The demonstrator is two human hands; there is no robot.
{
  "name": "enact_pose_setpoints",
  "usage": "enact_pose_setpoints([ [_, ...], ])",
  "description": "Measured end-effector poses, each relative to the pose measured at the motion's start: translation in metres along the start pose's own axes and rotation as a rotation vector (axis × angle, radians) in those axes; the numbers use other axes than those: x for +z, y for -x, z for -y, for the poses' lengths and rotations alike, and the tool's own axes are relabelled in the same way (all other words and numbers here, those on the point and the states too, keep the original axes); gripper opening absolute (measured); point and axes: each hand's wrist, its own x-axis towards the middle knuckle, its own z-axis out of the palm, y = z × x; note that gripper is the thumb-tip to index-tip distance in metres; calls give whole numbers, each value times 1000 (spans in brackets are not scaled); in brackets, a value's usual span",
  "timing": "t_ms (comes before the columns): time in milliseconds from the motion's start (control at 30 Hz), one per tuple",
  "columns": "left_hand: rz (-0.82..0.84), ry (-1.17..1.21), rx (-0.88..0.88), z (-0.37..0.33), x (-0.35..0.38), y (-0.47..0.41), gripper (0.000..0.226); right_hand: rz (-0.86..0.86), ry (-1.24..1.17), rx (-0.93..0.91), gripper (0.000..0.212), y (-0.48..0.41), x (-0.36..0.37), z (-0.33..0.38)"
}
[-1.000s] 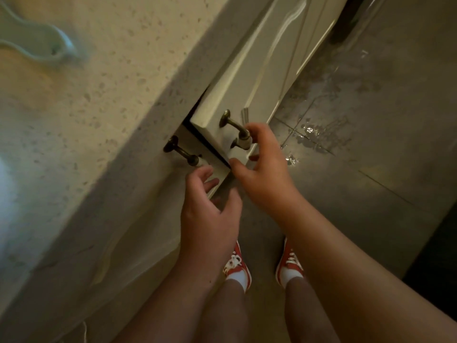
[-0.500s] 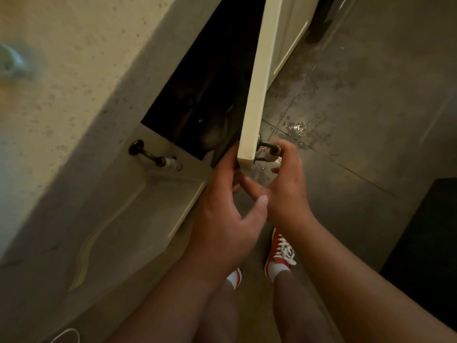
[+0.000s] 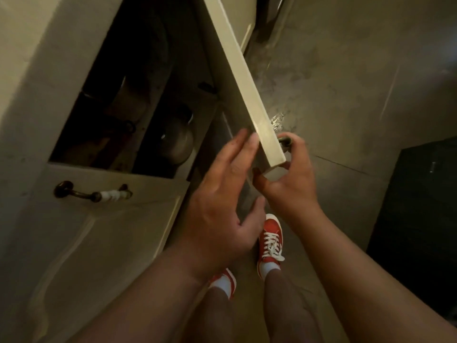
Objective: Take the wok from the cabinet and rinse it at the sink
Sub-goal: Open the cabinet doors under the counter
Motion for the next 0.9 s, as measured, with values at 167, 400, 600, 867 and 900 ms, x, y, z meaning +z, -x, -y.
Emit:
enact_pose_setpoints([
  [167, 98, -357, 230, -2, 6, -51, 76, -33, -46, 47, 74, -14, -29, -7],
  [400, 148, -524, 345, -16, 31, -105, 78, -208, -331, 347, 22, -32, -50, -25],
  [600, 133, -575, 406, -24, 54, -150, 76, -280, -385, 337, 12, -71, -79, -37],
  [867, 129, -682, 360, -41, 76, -197, 85, -366, -334, 278, 13, -132, -108, -39],
  [900, 130, -685, 353, -42, 78, -203, 86, -372, -332, 278, 14, -139, -110, -39],
])
